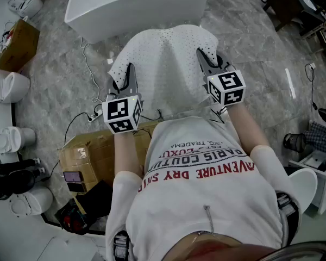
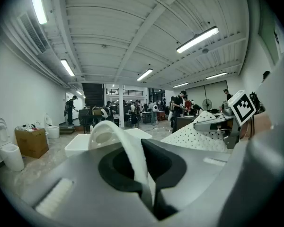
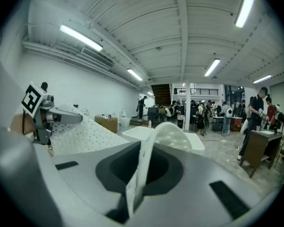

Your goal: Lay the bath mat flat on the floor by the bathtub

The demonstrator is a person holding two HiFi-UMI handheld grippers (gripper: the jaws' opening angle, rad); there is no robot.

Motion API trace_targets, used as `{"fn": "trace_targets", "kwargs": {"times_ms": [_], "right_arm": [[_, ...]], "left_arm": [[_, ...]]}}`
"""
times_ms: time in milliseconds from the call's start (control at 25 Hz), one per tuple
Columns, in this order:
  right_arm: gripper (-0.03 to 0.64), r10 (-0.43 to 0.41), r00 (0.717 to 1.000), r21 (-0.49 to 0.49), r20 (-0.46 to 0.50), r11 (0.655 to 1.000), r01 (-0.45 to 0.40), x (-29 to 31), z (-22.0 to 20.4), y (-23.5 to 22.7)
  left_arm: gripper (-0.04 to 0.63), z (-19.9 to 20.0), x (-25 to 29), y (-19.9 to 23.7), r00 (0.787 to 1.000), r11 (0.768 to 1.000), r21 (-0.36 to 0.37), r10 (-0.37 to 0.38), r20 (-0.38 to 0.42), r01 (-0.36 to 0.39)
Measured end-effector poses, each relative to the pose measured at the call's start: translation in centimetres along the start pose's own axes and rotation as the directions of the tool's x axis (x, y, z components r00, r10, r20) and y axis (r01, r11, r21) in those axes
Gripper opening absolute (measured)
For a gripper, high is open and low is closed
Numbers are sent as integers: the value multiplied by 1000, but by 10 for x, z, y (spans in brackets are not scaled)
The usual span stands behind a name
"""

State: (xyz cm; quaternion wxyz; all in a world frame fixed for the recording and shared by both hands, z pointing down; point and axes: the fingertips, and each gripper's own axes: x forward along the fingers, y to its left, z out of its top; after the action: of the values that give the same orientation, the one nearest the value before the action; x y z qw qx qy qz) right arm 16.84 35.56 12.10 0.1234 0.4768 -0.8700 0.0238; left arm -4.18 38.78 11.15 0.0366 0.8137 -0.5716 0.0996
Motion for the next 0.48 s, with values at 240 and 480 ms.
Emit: {"fn": "trace_targets", "kwargs": {"times_ms": [240,480], "right_arm": [[18,0,1000,-1,-10,1000,0,9,0,5],[18,-7,1000,11,-29,1000,8,18,-5,5]], "left_arm": [[20,-2,3,13,1000,1000,-19,4,0,-4],[20,-11,7,21,1000,998,-57,1,-14,-2]]}}
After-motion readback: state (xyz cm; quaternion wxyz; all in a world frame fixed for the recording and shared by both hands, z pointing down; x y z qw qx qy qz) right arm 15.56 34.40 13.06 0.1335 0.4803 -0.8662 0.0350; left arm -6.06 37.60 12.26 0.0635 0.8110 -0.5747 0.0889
